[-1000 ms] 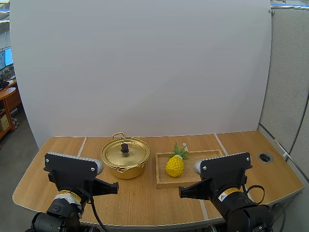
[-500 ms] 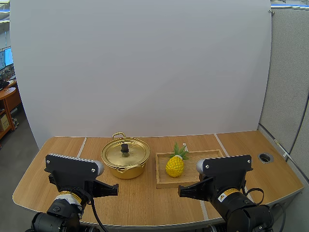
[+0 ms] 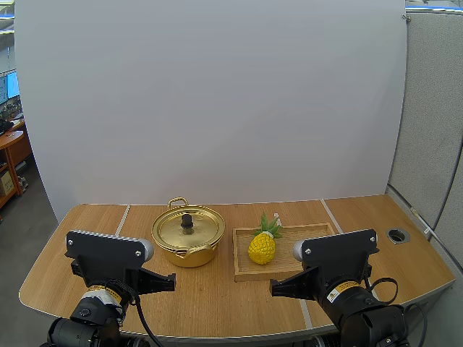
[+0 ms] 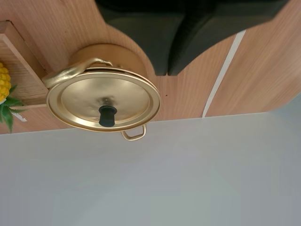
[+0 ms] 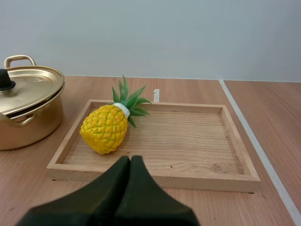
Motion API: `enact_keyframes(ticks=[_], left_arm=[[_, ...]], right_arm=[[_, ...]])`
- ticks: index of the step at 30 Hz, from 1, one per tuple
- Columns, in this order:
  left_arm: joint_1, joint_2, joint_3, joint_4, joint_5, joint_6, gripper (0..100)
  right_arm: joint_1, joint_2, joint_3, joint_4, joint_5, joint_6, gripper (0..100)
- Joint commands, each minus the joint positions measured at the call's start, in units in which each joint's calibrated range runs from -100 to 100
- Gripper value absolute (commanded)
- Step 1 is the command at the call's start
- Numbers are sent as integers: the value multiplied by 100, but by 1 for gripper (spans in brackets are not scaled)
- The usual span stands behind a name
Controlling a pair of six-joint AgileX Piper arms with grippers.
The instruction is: Open the pot, put the grape inside, and close it
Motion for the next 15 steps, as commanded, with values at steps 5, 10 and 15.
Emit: enact_keyframes(ticks=[5, 10, 15], left_arm=[[15, -29, 13, -96, -52, -55, 0], [15, -29, 13, -96, -52, -55, 0], [15, -29, 13, -96, -52, -55, 0]], right_arm=[[135, -41, 0, -37, -226, 26, 0], [154, -41, 0, -10, -246, 26, 0], [154, -41, 0, -10, -246, 26, 0]])
